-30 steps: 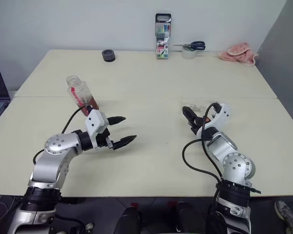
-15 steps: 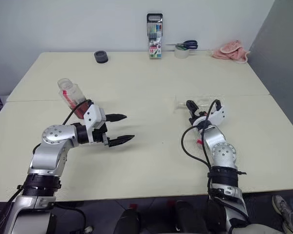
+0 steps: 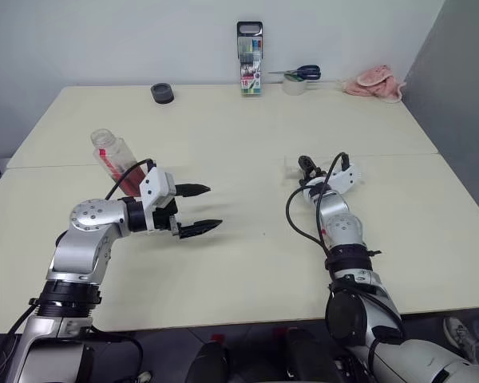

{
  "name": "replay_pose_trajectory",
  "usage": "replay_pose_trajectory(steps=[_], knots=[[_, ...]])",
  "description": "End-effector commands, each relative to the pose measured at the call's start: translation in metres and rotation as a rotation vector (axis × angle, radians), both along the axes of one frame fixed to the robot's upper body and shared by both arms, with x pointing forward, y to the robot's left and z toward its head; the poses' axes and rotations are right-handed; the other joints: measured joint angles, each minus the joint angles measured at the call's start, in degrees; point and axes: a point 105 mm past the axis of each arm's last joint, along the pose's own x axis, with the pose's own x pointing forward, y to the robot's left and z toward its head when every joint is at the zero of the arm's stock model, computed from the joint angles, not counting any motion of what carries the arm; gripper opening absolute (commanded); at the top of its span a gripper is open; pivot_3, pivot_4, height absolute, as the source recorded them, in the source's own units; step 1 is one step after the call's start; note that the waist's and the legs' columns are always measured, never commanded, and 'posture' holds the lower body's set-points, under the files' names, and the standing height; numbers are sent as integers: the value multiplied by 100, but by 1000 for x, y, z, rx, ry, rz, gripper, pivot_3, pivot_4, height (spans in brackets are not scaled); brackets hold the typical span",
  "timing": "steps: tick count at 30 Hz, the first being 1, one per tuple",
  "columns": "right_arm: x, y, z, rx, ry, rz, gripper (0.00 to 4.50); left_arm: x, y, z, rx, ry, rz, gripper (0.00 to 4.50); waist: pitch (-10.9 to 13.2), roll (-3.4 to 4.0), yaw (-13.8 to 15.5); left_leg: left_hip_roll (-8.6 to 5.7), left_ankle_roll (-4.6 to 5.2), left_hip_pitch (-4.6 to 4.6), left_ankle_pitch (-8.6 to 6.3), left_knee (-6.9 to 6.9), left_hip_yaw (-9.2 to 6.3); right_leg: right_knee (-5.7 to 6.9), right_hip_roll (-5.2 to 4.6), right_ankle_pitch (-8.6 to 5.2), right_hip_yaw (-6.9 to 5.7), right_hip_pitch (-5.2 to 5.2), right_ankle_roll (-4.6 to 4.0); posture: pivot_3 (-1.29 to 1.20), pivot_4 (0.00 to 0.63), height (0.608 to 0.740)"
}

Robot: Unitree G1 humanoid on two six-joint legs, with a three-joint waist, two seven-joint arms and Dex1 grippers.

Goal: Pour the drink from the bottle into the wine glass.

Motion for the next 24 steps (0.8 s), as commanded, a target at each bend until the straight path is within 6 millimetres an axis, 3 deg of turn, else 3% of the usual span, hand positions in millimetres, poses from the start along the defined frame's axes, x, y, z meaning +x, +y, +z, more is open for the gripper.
replay_pose_trajectory(steps=[1,5,7,9,12,16,19,21,24], knots=[[1,30,12,54,-26,63,1843,0,-5,12,6,-49,-14,4500,0,1,-4,0,0,0,0,0,0,0,0,0,0,-1,0,0,150,740],[0,32,15,60,-42,89,549,-1,-6,12,2,-45,-14,4500,-1,3,2,1,0,2,0,1,0,0,1,0,0,1,0,0,150,740],[-5,35,19,-6,-87,142,241,-2,-6,10,-3,-41,-7,4500,-2,5,5,1,0,2,1,0,-5,1,0,0,-4,3,0,0,150,740],[-10,36,23,-152,-150,191,240,-3,-6,9,-9,-36,3,4500,-1,7,4,-1,0,-3,1,-2,-4,-2,0,0,-2,-1,0,0,150,740],[-24,43,22,-556,-291,289,240,-4,-3,8,-21,-30,41,4500,-1,10,-4,-2,1,-2,0,-7,-4,-2,-1,0,-1,-2,0,0,150,740],[-46,58,-6,-1099,-447,439,239,-5,3,1,-43,0,116,4500,-3,9,4,-5,1,-4,0,-7,-7,-5,-2,-1,0,-4,1,0,150,740],[-57,68,-21,-1279,-521,521,239,-7,9,-6,-46,16,174,4500,-5,6,15,-4,0,-2,0,-4,-9,-7,-2,-1,-3,0,1,0,150,740],[-59,72,-24,-1283,-531,531,239,-8,13,-8,-53,21,207,4500,-11,-1,24,-3,0,1,1,-3,-10,-7,-1,-1,-3,5,1,0,150,740],[-54,78,-7,-1273,-596,500,239,-10,19,-9,-52,20,249,4500,-15,-8,32,-2,-1,3,1,-2,-12,-7,-2,-1,-5,7,1,0,150,740]])
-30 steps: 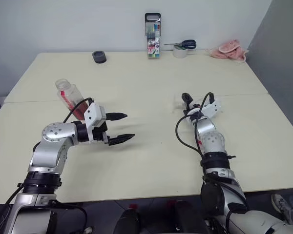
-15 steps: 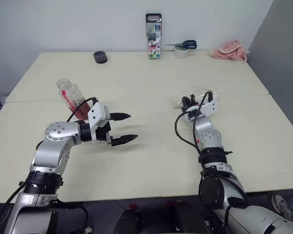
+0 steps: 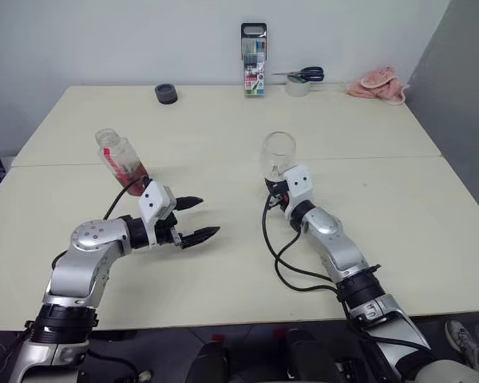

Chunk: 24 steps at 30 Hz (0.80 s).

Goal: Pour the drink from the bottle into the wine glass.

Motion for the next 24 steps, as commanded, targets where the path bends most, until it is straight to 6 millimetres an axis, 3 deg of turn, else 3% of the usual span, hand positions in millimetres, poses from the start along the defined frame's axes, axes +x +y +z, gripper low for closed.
replay_pose_trajectory(steps=[1,4,8,15,24], knots=[[-1,13,-4,-25,3,66,239,-2,6,16,-11,-67,43,4500,0,-1,0,1,0,1,0,0,2,0,0,0,1,0,0,0,150,740],[-1,23,14,4,-54,118,239,-4,10,17,-14,-68,75,4500,0,-1,-15,4,0,1,0,-2,2,0,1,0,0,-3,0,0,150,740],[2,50,37,22,-89,238,239,-7,23,22,-24,-79,153,4500,4,2,-48,8,0,0,0,-5,9,1,3,0,3,-10,-2,0,150,740],[4,79,23,-67,-57,351,239,-12,31,28,-22,-96,210,4500,5,3,14,-2,-1,-7,0,-3,-1,-2,-7,0,-3,-10,-3,0,150,740],[4,84,14,-97,-43,381,239,-10,42,50,-24,-171,235,4500,5,3,15,-2,-3,-8,1,-3,-7,-2,-6,0,-8,-9,-3,0,150,740]])
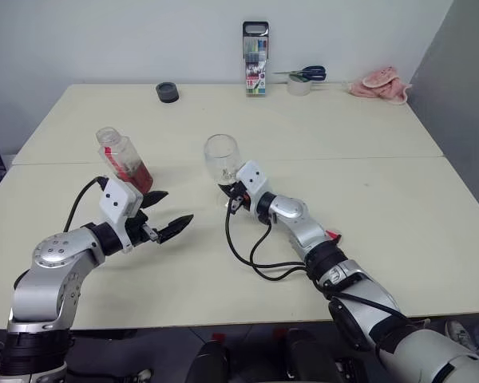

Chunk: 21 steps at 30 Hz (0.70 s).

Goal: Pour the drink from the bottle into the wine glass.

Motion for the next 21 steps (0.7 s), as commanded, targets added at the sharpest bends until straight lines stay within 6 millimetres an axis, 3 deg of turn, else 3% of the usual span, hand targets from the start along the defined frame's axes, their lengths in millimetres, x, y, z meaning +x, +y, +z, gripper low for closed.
replay_pose_trajectory(steps=[1,6,13,18,21], knots=[[1,3,8,10,-27,16,239,-1,3,29,32,-113,-19,4500,0,0,0,0,0,0,0,0,0,0,0,0,0,0,0,0,150,740],[0,2,8,19,-17,18,239,4,5,45,42,-184,-31,4500,0,0,1,-1,-2,0,1,0,1,0,0,0,1,0,0,0,150,740],[-1,3,9,28,-16,26,2570,15,0,65,87,-324,-41,4500,0,0,-8,-1,-2,0,1,0,2,-1,1,0,1,0,0,0,150,740],[-2,3,9,34,-14,32,4348,15,-8,69,80,-346,-58,4500,0,0,-14,0,-3,0,1,0,2,0,1,0,2,0,0,0,150,740],[-3,4,9,36,-12,34,4466,15,-10,70,73,-350,-57,4500,0,0,-14,-1,-3,-1,1,0,1,1,1,0,1,0,0,0,150,740]])
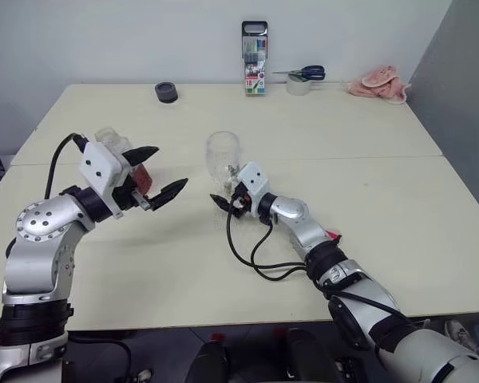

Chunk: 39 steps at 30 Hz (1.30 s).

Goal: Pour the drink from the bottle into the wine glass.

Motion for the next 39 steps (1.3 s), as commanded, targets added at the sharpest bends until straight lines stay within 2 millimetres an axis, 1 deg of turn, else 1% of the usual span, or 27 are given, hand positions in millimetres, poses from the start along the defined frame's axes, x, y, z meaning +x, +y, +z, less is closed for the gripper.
replay_pose_trajectory(steps=[1,10,15,17,19,21,24,26,28,30,32,35,39], knots=[[-2,3,12,31,-32,16,4466,-3,-5,13,8,-59,-7,4500,0,0,0,0,0,0,0,0,0,0,0,0,0,0,0,0,150,740],[-4,-6,12,5,-59,28,4466,-6,-11,16,-18,-81,-1,4500,0,0,2,0,0,-1,0,0,-1,0,0,0,-1,0,0,0,150,740],[-12,-31,6,-47,-80,5,4466,-11,-14,9,-52,-67,11,4500,0,0,12,-3,0,-3,0,0,-2,0,-5,0,0,0,0,0,150,740],[-18,-45,1,-74,-63,-7,4466,-12,-11,6,-76,-51,27,4500,0,0,13,-3,0,-5,0,1,-1,-2,-5,0,0,0,0,0,150,740],[-24,-54,-1,-100,-51,-7,4466,-13,-8,3,-93,-38,44,4500,0,0,18,-1,1,-5,0,2,-3,-2,-4,0,-2,0,0,0,150,740],[-37,-64,-3,-142,-56,25,4466,-12,1,-8,-110,-16,101,4500,0,0,19,0,1,-4,-1,2,-2,-2,-3,0,-1,0,0,0,150,740],[-52,-71,-3,-181,-66,61,4466,-11,12,-23,-122,10,171,4500,0,0,14,2,2,-3,-1,1,0,-2,-2,-1,0,0,1,0,150,740],[-66,-74,2,-191,-84,108,4466,-13,20,-38,-132,37,223,4500,0,0,16,2,1,-3,-1,0,-1,-4,-1,-1,-1,0,1,0,150,740],[-79,-77,10,-185,-104,153,4466,-15,35,-54,-166,53,326,4500,0,0,22,2,1,-2,-1,1,-1,-4,-2,-1,-1,1,1,0,150,740],[-90,-78,19,-169,-114,192,4466,-16,47,-65,-202,64,412,4500,0,-2,33,2,1,-3,-1,2,-3,-7,-4,-1,-2,3,2,0,150,740],[-100,-78,27,-148,-121,230,4466,-19,53,-77,-198,83,448,4500,0,-3,56,2,1,-4,-1,3,-5,-10,-4,-1,-4,4,2,0,150,740],[-110,-76,37,-120,-113,272,4466,-20,64,-85,-206,96,490,4500,-1,-4,119,1,1,-3,-1,3,-9,-10,-4,-1,-8,7,2,0,150,740],[-119,-73,46,-112,-109,313,4466,-13,79,-83,-216,86,548,4500,-2,-5,186,-1,0,-4,0,6,-10,-13,-5,-1,-10,10,2,0,150,740]])
